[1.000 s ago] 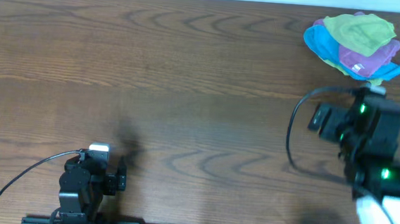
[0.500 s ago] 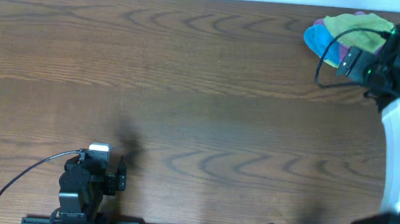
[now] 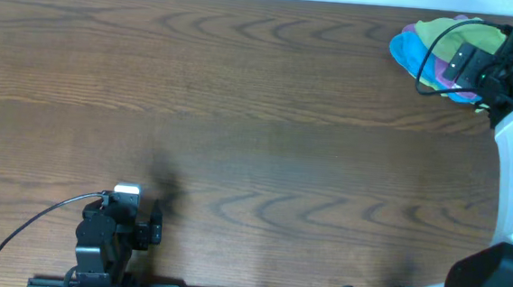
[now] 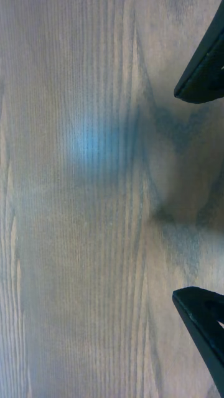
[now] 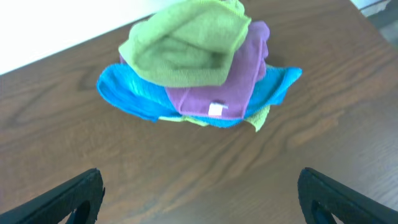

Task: Fold the cloth
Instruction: 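Reach the right gripper forward to the cloth pile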

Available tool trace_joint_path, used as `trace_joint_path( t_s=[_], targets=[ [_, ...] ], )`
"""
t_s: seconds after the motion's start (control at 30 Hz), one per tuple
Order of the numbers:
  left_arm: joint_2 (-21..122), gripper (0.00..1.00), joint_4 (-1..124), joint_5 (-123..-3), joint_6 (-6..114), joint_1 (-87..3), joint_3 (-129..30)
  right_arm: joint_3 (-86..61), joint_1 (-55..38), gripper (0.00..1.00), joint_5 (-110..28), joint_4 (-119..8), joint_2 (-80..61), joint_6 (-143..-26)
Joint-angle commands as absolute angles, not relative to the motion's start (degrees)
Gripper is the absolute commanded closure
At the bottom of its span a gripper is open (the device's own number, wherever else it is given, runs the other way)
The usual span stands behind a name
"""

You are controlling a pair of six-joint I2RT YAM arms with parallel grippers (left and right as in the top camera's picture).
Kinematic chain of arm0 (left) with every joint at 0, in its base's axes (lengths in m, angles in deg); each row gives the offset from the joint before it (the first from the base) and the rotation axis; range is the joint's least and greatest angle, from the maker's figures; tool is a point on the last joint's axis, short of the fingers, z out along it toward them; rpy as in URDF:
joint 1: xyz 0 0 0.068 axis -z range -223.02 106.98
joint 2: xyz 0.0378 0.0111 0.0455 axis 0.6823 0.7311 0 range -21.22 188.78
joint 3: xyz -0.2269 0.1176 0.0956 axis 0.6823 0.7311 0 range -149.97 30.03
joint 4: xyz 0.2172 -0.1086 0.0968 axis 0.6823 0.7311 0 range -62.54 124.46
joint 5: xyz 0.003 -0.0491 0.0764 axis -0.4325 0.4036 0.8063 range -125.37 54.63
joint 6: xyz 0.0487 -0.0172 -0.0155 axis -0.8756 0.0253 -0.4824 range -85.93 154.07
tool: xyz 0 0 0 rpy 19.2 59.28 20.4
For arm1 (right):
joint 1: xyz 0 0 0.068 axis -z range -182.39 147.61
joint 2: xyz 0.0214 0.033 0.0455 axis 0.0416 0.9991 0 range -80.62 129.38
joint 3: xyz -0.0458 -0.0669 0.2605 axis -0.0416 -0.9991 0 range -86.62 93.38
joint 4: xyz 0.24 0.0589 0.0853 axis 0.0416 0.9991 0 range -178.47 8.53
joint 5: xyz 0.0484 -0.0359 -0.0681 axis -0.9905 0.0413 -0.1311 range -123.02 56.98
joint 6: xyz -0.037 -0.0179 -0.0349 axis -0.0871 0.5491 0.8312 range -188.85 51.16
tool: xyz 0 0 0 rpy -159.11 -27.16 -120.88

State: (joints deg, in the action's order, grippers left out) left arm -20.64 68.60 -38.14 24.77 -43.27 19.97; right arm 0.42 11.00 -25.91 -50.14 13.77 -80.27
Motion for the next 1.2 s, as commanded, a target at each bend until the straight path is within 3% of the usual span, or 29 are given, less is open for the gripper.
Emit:
trace_joint_path(
  t_s=[0.0, 0.47, 1.17],
  targets=[
    [-20.97, 0.04, 69.63, -37.79, 23.79, -43.03, 20.69, 1.65, 11.48, 0.01, -26.37, -52.48, 14.53, -80.18],
    [-20.97, 0.05, 69.63, -37.79, 23.79, -43.03, 20.69, 3.59, 11.92, 0.04, -30.17, -69.09, 26.77, -82.32],
    [-20.97, 0.05, 69.63, -37.79, 23.79, -43.03, 20.69, 12.09, 18.89, 0.06, -26.00, -72.13, 40.10, -82.10]
  ],
)
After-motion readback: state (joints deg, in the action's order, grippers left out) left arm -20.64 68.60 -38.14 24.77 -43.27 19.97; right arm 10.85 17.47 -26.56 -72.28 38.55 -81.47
